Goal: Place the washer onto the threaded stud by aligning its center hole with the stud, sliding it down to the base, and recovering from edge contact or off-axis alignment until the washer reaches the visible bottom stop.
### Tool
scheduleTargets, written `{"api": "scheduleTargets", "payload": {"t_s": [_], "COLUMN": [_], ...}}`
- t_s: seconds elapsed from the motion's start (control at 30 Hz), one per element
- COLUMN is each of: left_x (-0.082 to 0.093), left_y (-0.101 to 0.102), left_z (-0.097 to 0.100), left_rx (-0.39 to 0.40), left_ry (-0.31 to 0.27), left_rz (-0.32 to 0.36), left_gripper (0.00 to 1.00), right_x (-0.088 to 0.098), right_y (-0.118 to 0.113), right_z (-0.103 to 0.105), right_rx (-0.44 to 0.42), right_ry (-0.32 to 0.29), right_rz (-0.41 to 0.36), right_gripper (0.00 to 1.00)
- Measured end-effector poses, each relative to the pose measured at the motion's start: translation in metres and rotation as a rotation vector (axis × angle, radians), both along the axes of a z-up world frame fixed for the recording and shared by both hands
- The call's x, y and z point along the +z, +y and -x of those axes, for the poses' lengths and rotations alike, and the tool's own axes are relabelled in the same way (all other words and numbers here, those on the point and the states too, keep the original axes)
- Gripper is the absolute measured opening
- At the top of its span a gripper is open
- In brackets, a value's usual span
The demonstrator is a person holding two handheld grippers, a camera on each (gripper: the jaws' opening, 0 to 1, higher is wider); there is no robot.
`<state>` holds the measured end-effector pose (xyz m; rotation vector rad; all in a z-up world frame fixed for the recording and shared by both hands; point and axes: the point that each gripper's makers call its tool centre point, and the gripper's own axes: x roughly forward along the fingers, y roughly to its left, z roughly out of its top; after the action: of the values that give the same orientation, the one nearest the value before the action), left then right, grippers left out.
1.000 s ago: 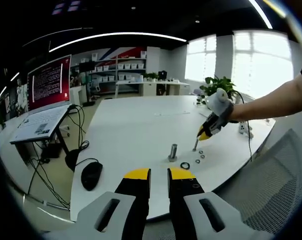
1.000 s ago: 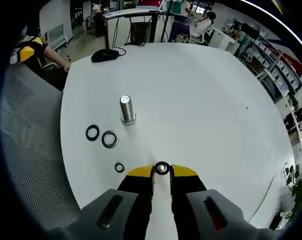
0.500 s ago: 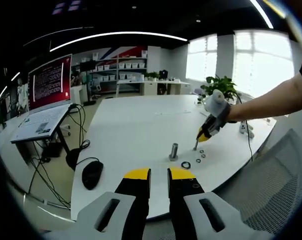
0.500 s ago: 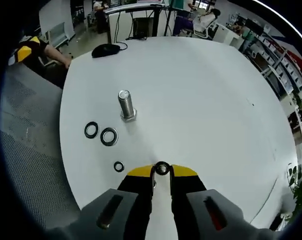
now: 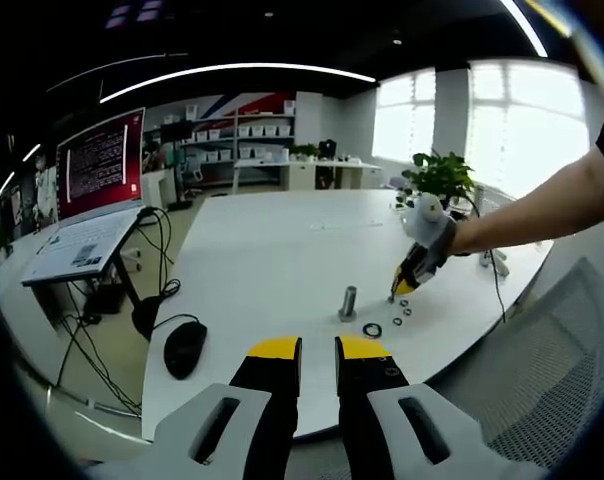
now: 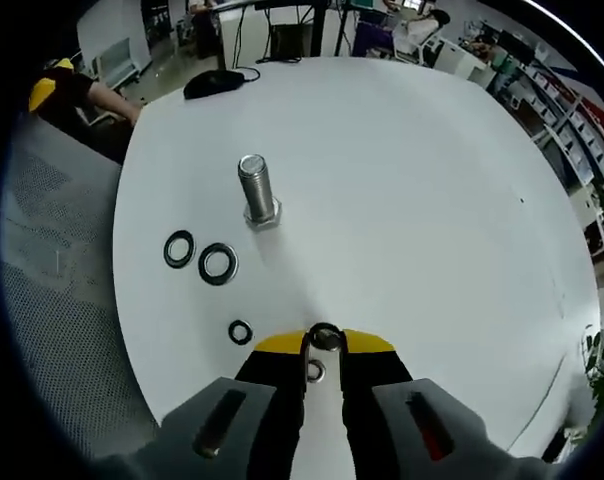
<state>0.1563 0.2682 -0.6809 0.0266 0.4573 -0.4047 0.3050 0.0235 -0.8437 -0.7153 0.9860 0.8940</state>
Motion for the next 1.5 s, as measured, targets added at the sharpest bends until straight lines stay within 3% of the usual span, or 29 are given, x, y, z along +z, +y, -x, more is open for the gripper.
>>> {"api": "scheduleTargets", "payload": {"t_s": [0.57, 0.93, 1.17, 1.5], "left_x": [-0.001, -0.001, -0.001, -0.001], "left_y": [0.0, 0.0, -0.001, -0.001], "left_z": [0.0, 0.0, 0.0, 0.0], "left_rx": [-0.001, -0.003, -0.005, -0.005], "left_ry": [0.003, 0.006, 0.004, 0.002], "left_rz": [-0.003, -0.003, -0.002, -0.001], "left_gripper": [0.11, 0.11, 0.11, 0.11], "right_x": [-0.016, -0.01, -0.005, -0.012], "right_y": [0.006, -0.001, -0.009, -0.013], "right_z": [0.026, 0.023, 0.032, 0.045], "right_rx": [0.075, 0.054, 0.02, 0.029], "right_ry": [0.045, 0.031, 0.054, 0.09], "right_rz": [0.041, -0.001, -0.053, -0.059], "right_gripper": [0.14, 0.26, 0.25, 0.23]}}
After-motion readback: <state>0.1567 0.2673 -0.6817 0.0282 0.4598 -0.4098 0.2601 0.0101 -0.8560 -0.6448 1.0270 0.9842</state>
